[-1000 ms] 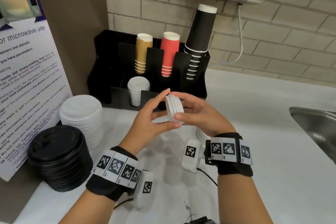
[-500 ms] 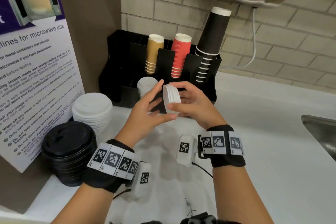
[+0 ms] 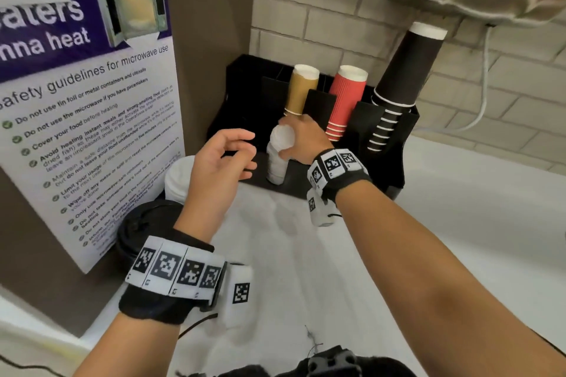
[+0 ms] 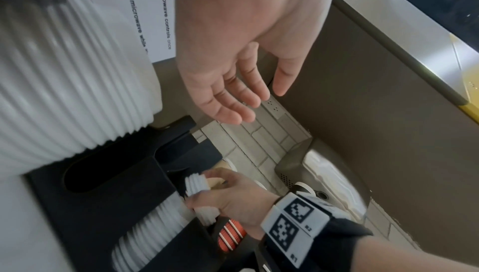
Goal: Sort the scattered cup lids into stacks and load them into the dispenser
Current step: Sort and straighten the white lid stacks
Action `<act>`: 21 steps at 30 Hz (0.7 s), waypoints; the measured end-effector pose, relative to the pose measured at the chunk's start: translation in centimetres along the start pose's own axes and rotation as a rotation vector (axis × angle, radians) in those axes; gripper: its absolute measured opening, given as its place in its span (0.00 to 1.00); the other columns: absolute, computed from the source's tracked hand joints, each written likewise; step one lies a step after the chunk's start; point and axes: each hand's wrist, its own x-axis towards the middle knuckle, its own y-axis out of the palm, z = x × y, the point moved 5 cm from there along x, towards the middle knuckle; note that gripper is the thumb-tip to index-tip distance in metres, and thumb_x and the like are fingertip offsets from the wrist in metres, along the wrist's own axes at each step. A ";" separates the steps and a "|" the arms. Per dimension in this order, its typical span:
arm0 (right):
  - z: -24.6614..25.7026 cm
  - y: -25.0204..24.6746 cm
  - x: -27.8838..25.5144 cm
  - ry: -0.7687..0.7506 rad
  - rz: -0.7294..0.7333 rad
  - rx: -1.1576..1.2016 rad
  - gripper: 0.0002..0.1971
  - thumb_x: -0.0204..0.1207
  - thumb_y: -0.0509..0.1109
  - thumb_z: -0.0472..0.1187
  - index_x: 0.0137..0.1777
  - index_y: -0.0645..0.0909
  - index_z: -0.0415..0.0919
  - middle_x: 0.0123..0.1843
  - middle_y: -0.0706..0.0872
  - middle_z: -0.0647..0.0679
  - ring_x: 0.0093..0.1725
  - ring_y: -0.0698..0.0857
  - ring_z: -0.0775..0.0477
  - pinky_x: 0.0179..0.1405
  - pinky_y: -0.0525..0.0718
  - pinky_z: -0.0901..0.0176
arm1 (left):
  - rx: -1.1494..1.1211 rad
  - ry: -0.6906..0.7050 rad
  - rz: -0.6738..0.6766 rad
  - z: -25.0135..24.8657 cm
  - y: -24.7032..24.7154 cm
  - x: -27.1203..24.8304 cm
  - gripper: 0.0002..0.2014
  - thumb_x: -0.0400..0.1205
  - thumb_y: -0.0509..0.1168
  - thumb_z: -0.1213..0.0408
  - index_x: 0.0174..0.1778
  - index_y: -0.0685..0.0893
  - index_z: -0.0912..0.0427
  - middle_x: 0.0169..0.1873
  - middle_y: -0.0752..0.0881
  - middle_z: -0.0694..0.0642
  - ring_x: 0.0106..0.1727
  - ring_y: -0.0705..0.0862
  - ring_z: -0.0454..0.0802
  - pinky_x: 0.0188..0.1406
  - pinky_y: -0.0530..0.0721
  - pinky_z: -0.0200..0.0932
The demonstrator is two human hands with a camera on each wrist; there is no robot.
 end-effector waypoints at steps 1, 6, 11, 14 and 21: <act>0.0 0.2 0.2 0.004 0.009 -0.026 0.38 0.63 0.80 0.40 0.75 0.72 0.46 0.71 0.72 0.39 0.66 0.78 0.36 0.65 0.79 0.44 | -0.003 -0.004 -0.007 0.0 -0.2 0.0 0.11 0.83 0.64 0.72 0.49 0.84 0.48 0.33 0.85 0.37 0.37 0.85 0.41 0.37 0.83 0.31; 0.5 0.8 0.8 0.006 0.043 -0.083 0.37 0.65 0.79 0.41 0.75 0.72 0.44 0.70 0.77 0.39 0.66 0.78 0.36 0.63 0.80 0.44 | -0.003 -0.009 -0.019 0.0 -0.3 0.2 0.11 0.83 0.64 0.71 0.48 0.85 0.48 0.33 0.84 0.38 0.37 0.85 0.41 0.36 0.83 0.31; 1.2 1.7 0.6 0.029 0.058 -0.169 0.32 0.66 0.79 0.43 0.70 0.73 0.41 0.63 0.78 0.37 0.61 0.79 0.35 0.55 0.84 0.44 | -0.014 -0.017 -0.016 0.2 0.0 0.4 0.11 0.83 0.64 0.72 0.48 0.85 0.48 0.33 0.84 0.38 0.37 0.84 0.42 0.37 0.83 0.32; 1.8 2.5 0.3 0.024 0.027 -0.314 0.33 0.69 0.77 0.44 0.72 0.70 0.42 0.69 0.69 0.37 0.67 0.72 0.35 0.56 0.82 0.47 | -0.016 -0.022 -0.010 0.3 0.2 0.5 0.11 0.83 0.64 0.72 0.49 0.85 0.49 0.33 0.84 0.38 0.38 0.84 0.42 0.37 0.83 0.32; 2.9 3.1 0.2 -0.029 -0.092 -0.574 0.26 0.72 0.75 0.42 0.70 0.74 0.42 0.67 0.76 0.40 0.67 0.76 0.37 0.62 0.76 0.47 | -0.032 -0.036 -0.014 0.5 0.3 0.5 0.12 0.83 0.63 0.73 0.48 0.84 0.50 0.32 0.83 0.38 0.37 0.83 0.42 0.38 0.83 0.33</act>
